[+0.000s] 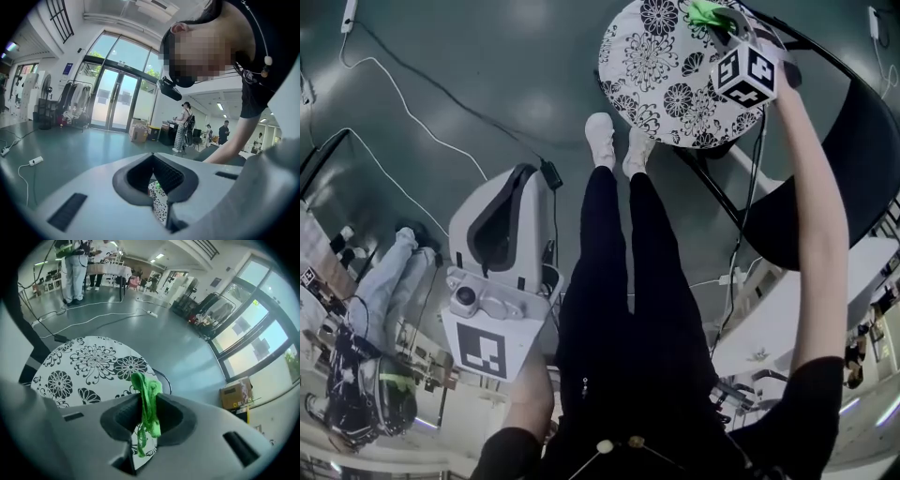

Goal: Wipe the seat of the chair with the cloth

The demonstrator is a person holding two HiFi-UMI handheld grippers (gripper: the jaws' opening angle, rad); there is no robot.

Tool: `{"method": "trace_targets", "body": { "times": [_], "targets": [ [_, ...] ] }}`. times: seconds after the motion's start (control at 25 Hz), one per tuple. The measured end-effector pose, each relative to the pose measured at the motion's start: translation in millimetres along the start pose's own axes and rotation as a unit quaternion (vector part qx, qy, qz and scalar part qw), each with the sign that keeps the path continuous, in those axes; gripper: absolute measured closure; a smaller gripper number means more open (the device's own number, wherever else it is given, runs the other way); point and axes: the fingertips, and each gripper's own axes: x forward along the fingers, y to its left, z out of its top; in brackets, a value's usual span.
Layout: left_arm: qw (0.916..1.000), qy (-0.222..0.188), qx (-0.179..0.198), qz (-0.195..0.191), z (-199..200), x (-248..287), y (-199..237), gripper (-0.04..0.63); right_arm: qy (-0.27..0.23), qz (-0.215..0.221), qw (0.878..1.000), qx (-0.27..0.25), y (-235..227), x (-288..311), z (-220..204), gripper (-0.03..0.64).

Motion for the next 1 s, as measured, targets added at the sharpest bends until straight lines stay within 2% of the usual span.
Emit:
{"method": "trace_targets", "body": {
  "times": [0.2, 0.32, 0.4, 0.6, 0.68, 1.0],
  "targets": [
    [1.0000, 0.006, 0.004, 0.000, -3, 2, 1, 0.591, 0.019, -0.012, 1.000, 0.019, -8, 16, -10, 0.534],
    [1.0000, 0.003, 0.003, 0.001, -2, 4, -1, 0.591, 0.020, 0.027, 0.999, 0.038, 17, 19, -11, 0.534],
    [1.0000, 0.001, 0.001, 0.000, -1, 6, -4, 0.591, 0.017, 0.049, 0.998, 0.030, 41, 15, -12, 0.534],
    [1.0000, 0.000, -0.001, -0.006, 0, 10, -10, 0.591, 0.005, 0.110, 0.992, -0.055, 115, -8, -19, 0.534],
    [1.0000, 0.002, 0.000, -0.006, -1, 10, -9, 0.591, -0.003, 0.137, 0.988, -0.070, 145, -20, -20, 0.532],
    [1.0000, 0.003, 0.003, -0.007, 2, 13, -11, 0.591, -0.022, 0.218, 0.975, -0.042, 225, -54, -20, 0.534]
  ]
}}
